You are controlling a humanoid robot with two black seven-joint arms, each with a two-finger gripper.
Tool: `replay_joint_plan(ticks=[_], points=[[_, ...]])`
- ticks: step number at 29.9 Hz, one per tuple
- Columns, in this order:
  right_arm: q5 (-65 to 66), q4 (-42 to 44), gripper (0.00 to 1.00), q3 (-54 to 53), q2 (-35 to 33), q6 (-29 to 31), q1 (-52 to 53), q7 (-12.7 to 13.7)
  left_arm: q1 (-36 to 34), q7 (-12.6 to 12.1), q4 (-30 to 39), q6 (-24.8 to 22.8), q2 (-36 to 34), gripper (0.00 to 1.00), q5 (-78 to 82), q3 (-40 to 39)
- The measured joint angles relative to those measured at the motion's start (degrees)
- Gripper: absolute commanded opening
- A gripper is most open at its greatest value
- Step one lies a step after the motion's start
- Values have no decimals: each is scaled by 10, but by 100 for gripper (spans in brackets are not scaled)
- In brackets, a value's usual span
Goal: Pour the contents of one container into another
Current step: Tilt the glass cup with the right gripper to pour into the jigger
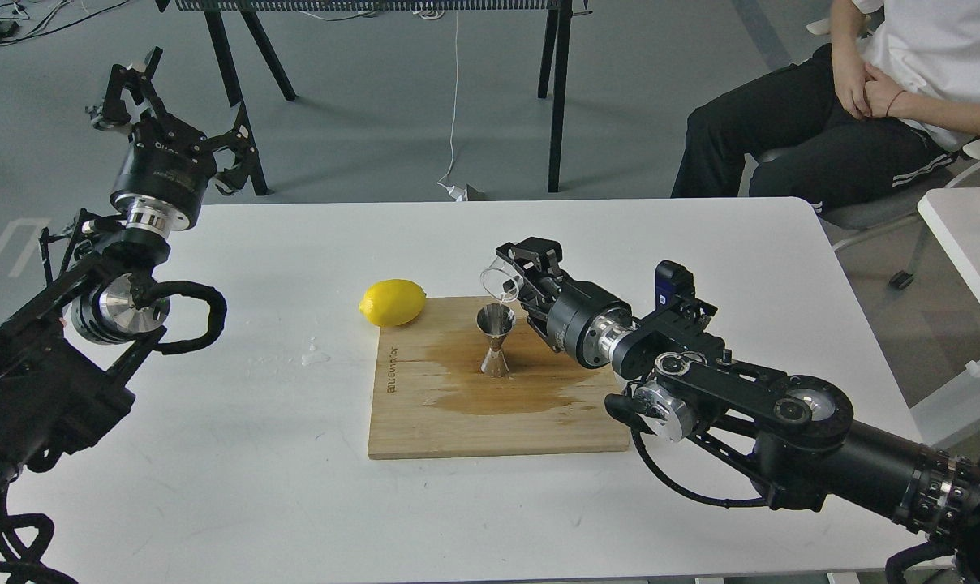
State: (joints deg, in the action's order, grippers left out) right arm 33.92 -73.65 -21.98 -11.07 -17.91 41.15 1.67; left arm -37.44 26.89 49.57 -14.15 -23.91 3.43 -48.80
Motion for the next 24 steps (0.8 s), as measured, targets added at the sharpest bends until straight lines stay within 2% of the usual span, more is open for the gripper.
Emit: replay_joint_plan(ticks=[24], points=[[52,0,30,44,-16,-8,12,-4,4,4,0,0,1,100,0,0]])
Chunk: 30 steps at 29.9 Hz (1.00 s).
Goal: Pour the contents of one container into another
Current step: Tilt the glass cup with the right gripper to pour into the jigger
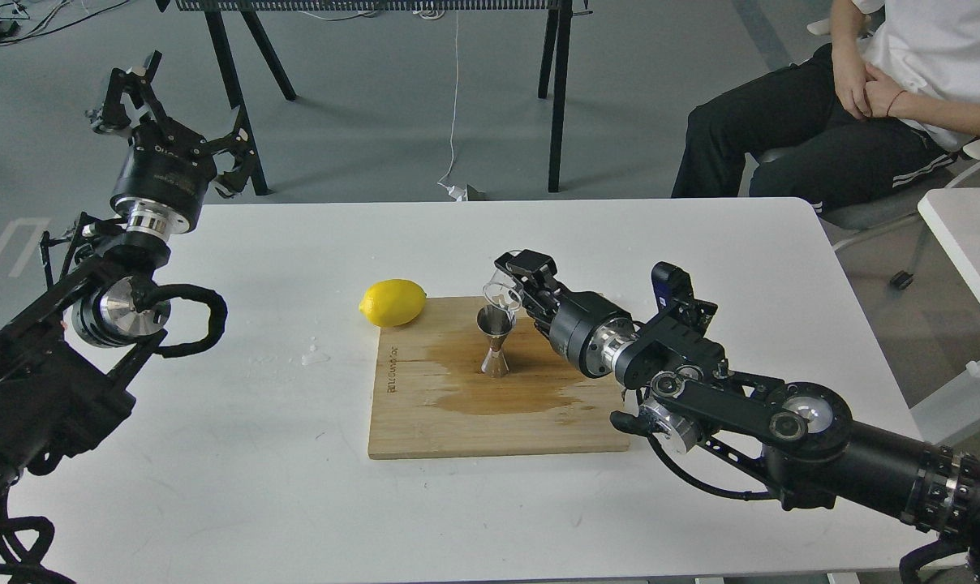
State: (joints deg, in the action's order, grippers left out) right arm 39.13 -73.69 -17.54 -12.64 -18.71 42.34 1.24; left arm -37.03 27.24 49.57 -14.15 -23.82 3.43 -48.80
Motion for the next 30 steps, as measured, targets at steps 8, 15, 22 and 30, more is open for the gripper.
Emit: replay_joint_plan(ticks=[8,15,22,30], points=[[22,-1,30,8,-5,-3,8,-6,0,0,0,0,0,100,0,0],[30,-1,30,16,-6,-5,9,-12,0,0,0,0,-1,100,0,-1],[55,-5,30,39,-9,-30,10,-30,0,0,0,0,-2,100,0,-1],[56,-5,30,45,-7,-33,15,-42,1,0,0,0,-3,100,0,-1]])
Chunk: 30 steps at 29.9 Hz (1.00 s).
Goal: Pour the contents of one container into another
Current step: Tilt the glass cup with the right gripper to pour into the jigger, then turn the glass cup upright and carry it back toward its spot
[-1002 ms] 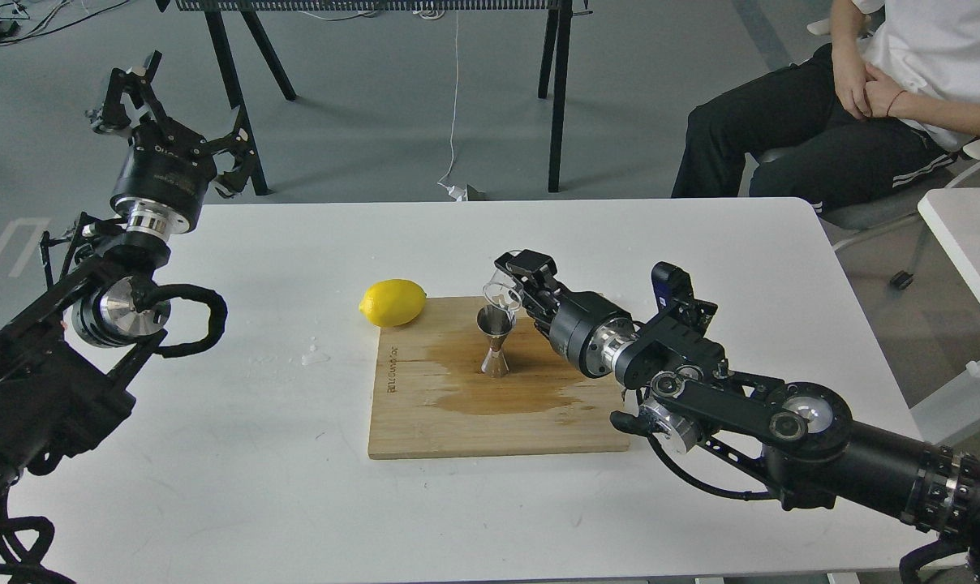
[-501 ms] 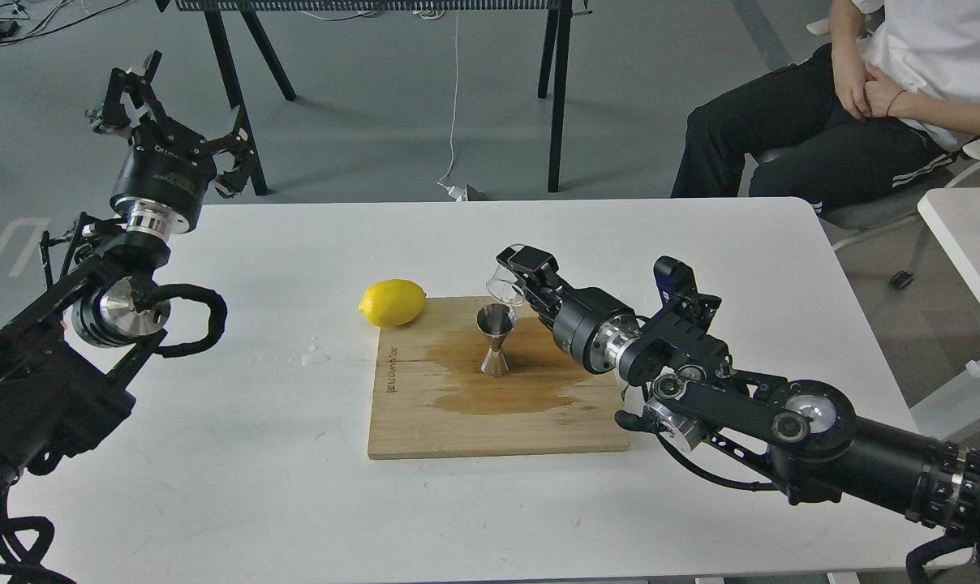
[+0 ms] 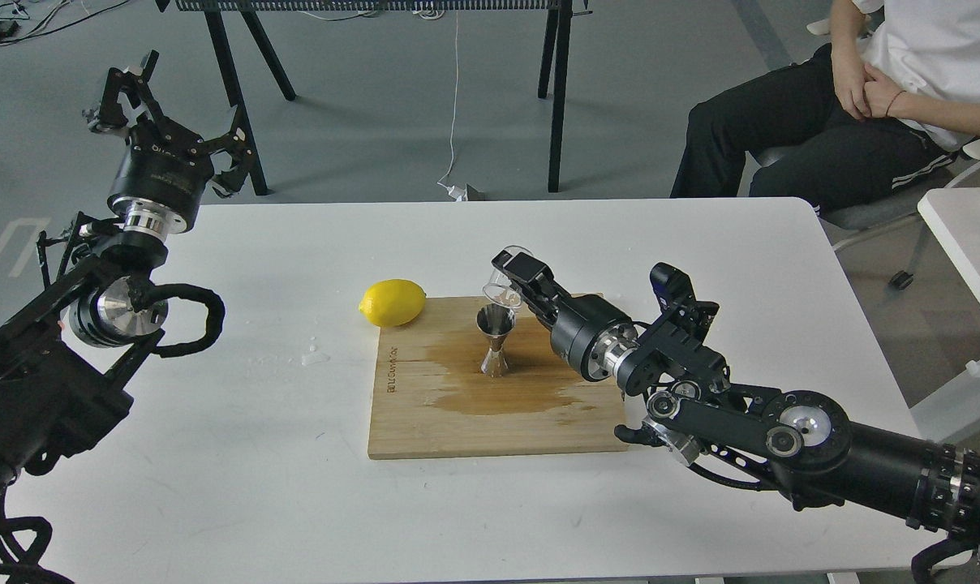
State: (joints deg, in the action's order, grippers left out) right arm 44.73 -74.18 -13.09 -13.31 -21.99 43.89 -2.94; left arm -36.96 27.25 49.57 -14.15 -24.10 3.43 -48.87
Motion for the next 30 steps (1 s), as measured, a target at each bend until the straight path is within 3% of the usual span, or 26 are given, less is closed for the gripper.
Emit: replay_joint_plan(ticks=[30], points=[[46,21,30,47,14,-11,34,-18,5,2,0,0,1,100,0,0]])
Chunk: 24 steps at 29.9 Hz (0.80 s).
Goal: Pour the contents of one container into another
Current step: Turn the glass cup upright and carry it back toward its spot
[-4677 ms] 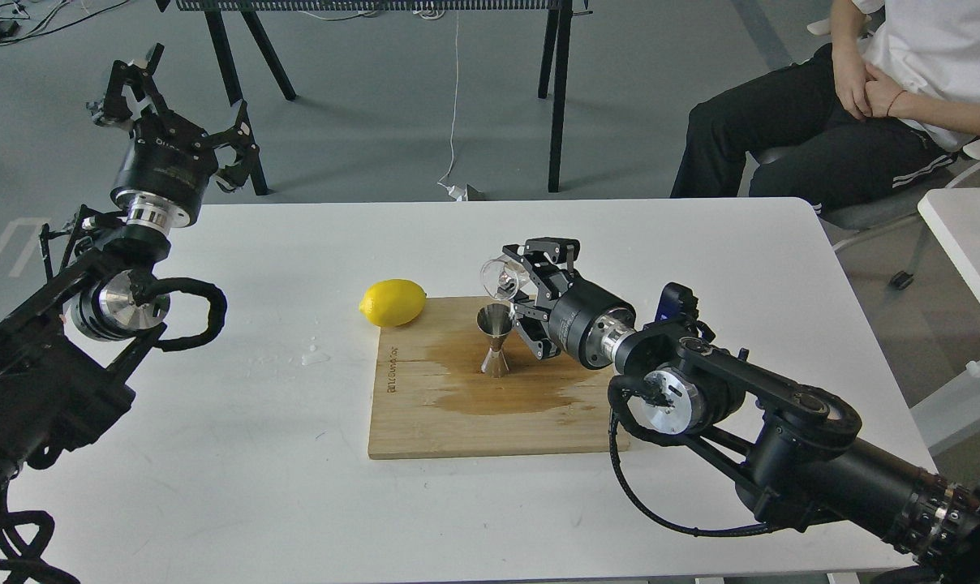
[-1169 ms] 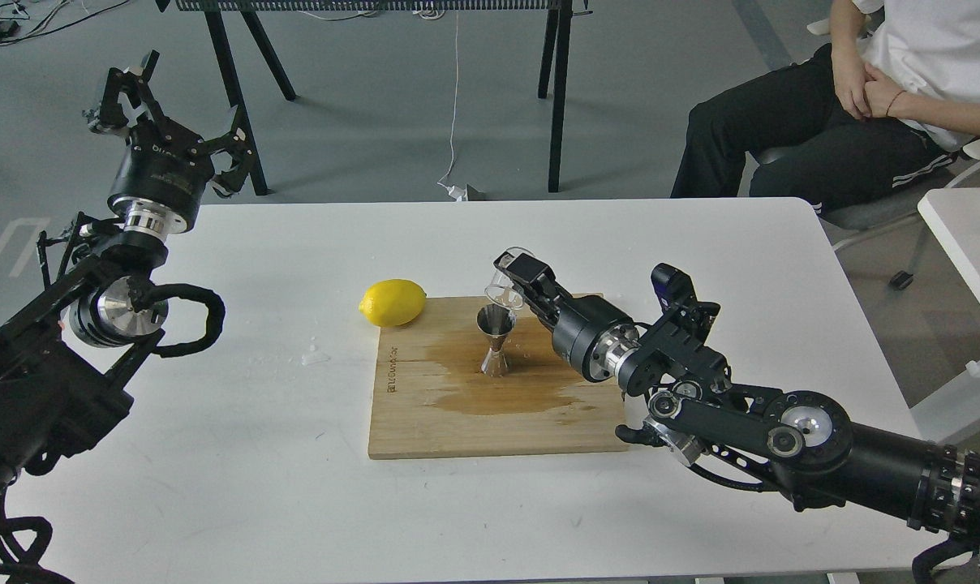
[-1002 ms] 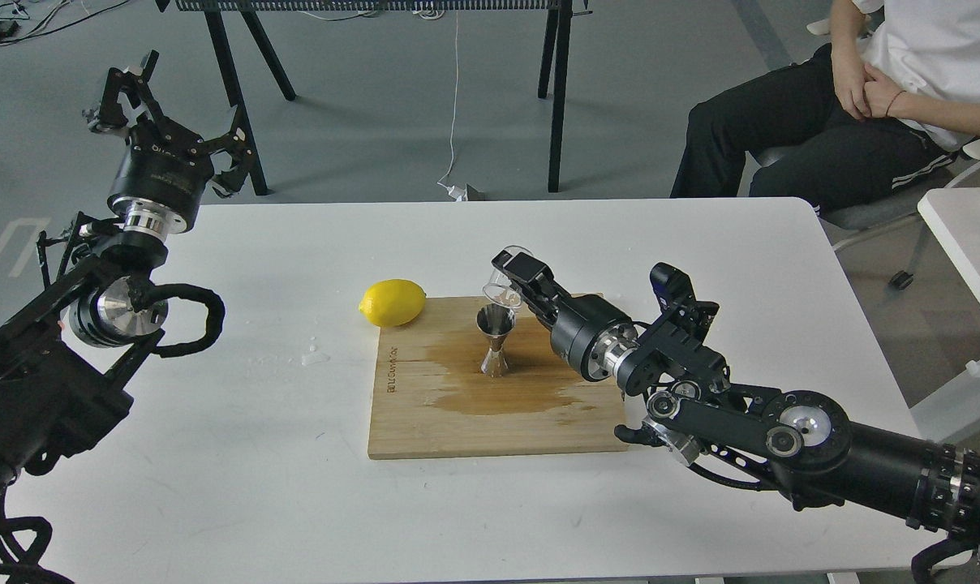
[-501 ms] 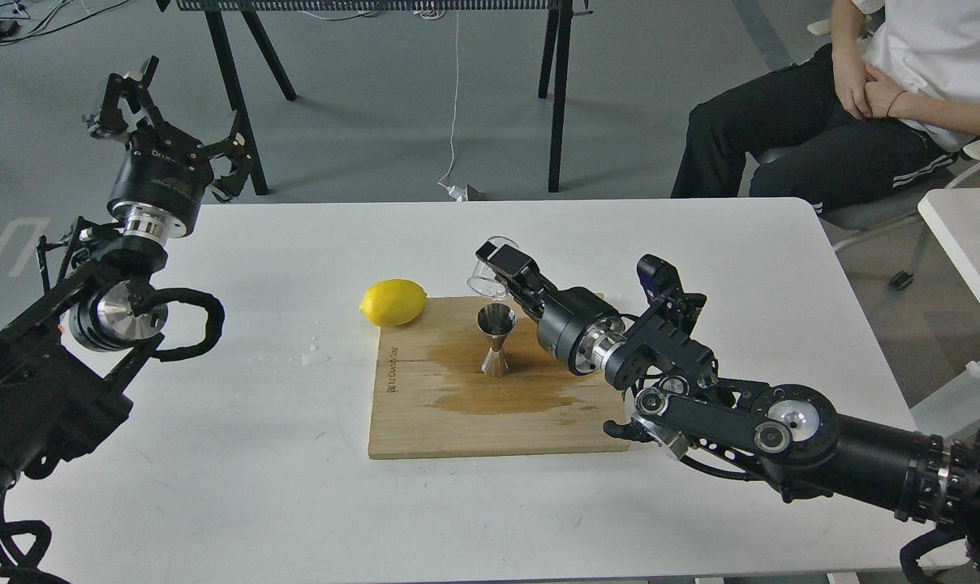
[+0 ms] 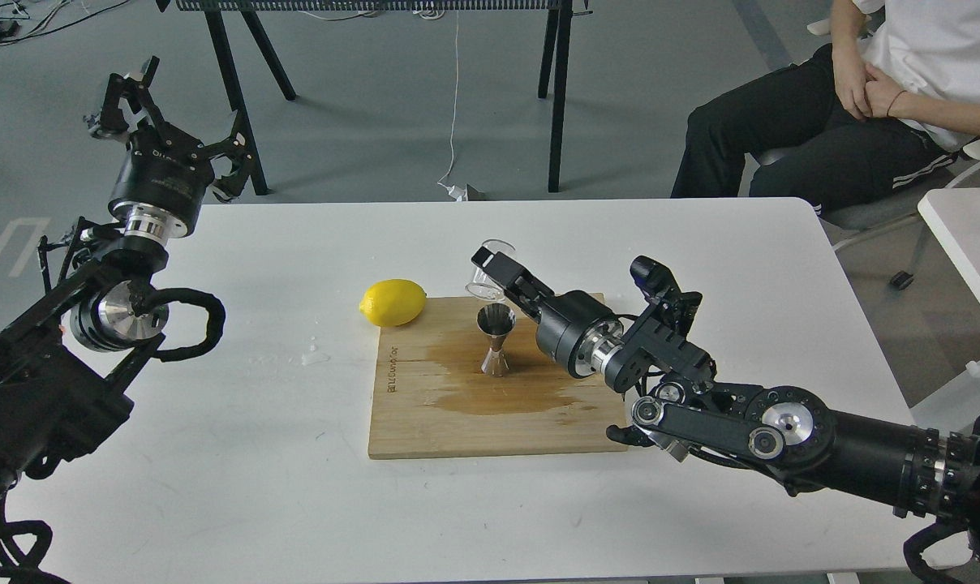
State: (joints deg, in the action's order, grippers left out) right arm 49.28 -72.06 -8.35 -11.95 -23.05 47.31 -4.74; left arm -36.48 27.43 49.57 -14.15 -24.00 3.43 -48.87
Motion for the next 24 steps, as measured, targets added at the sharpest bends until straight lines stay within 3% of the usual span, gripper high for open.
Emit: replay_joint_plan(ticks=[7,12,19,24], points=[[-15,-3,31,-2,-6,1,9,2,0,0,0,0,0,100,0,-1],[-114,-48,31,-41,-41,8,1,7,0,0,0,0,-2,100,0,-3],[-250,-99,31,-133,-102,31,-37,13,1,0,0,0,0,100,-1,-3],[-332,-110,31,-244,-114,62,-114,38,0,0,1,1,2,100,-1,-3]])
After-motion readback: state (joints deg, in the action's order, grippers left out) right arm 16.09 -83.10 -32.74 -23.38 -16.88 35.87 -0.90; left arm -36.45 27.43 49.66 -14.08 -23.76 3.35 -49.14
